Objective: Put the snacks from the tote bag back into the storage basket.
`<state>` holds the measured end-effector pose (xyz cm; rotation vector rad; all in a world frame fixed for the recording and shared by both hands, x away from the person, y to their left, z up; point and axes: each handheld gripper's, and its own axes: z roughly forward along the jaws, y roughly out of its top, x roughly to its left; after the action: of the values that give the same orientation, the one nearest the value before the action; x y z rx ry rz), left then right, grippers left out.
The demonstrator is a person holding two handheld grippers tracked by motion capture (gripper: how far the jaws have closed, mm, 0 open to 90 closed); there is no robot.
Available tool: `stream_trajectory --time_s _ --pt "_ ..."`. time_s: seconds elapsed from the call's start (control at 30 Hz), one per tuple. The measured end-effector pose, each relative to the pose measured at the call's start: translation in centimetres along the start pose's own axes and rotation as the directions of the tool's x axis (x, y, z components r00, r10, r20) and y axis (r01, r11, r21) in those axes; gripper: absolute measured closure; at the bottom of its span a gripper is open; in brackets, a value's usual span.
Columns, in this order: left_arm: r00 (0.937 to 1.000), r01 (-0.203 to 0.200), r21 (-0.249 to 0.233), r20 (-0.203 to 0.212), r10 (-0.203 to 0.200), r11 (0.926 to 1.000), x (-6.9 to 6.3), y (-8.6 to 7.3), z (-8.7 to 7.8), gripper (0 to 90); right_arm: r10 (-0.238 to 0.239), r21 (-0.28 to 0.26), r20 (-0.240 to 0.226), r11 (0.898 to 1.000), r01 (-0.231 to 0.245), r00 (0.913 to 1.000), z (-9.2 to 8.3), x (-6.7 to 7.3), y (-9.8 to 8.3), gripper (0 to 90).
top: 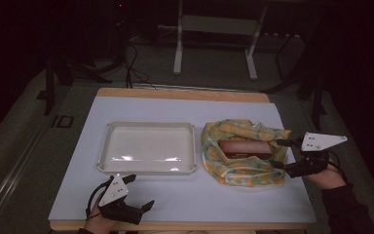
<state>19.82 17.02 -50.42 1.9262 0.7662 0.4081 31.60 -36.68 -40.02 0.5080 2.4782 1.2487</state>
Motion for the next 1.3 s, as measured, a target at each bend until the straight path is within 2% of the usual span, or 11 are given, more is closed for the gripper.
stream_trajectory --time_s 0.03,0.07,0.2,0.43,0.47,0.53,0.73,0.8,0.87,1.23,1.3 --pt "1.0 0.0 0.0 0.0 0.0 1.0 0.0 0.0 0.0 0.0 -0.004 0.008 -0.02 1.0 0.004 0.9998 0.1 -0.1 0.2 23.0" --pt "1.0 -0.001 0.0 0.001 0.001 1.0 0.0 0.0 0.0 0.0 -0.015 0.033 -0.058 0.999 0.017 0.9982 0.4 -0.4 0.7 23.4" --pt "1.0 -0.002 0.001 0.003 0.002 1.0 0.0 0.0 0.0 0.0 -0.034 0.07 -0.104 0.997 0.042 0.994 1.0 -0.9 1.5 26.4" --pt "1.0 -0.006 0.004 0.008 0.006 1.0 0.0 0.0 0.0 0.0 -0.05 0.083 -0.14 0.995 0.062 0.9889 2.0 -1.6 2.1 32.2" --pt "1.0 -0.005 0.004 0.008 0.005 1.0 0.0 0.0 0.0 0.0 -0.058 0.086 -0.141 0.994 0.071 0.9883 2.2 -1.7 2.2 35.2" --pt "0.9999 -0.005 0.005 0.009 0.005 1.0 0.0 0.0 0.1 0.0 -0.08 0.104 -0.154 0.99 0.097 0.9848 2.7 -2.0 2.6 38.1" --pt "0.9999 -0.005 0.008 0.01 0.005 1.0 0.0 0.0 0.1 0.0 -0.093 0.14 -0.157 0.983 0.115 0.9832 3.5 -2.6 2.9 40.6" --pt "0.9999 -0.004 0.009 0.012 0.004 1.0 0.0 0.0 0.1 0.0 -0.104 0.177 -0.164 0.975 0.133 0.981 4.3 -3.1 3.0 43.6" --pt "0.9999 -0.003 0.01 0.014 0.003 0.9999 0.0 0.0 0.1 0.0 -0.1 0.194 -0.176 0.972 0.134 0.9793 4.7 -3.5 3.1 44.7" --pt "0.9996 -0.012 0.01 0.024 0.012 0.9999 -0.1 -0.1 0.1 0.0 -0.105 0.276 -0.196 0.948 0.158 0.975 7.3 -5.0 3.6 44.9" --pt "0.9997 -0.014 0.011 0.022 0.014 0.9998 -0.1 -0.1 0.1 0.0 -0.109 0.299 -0.198 0.94 0.167 0.974 8.2 -5.4 3.4 43.8"
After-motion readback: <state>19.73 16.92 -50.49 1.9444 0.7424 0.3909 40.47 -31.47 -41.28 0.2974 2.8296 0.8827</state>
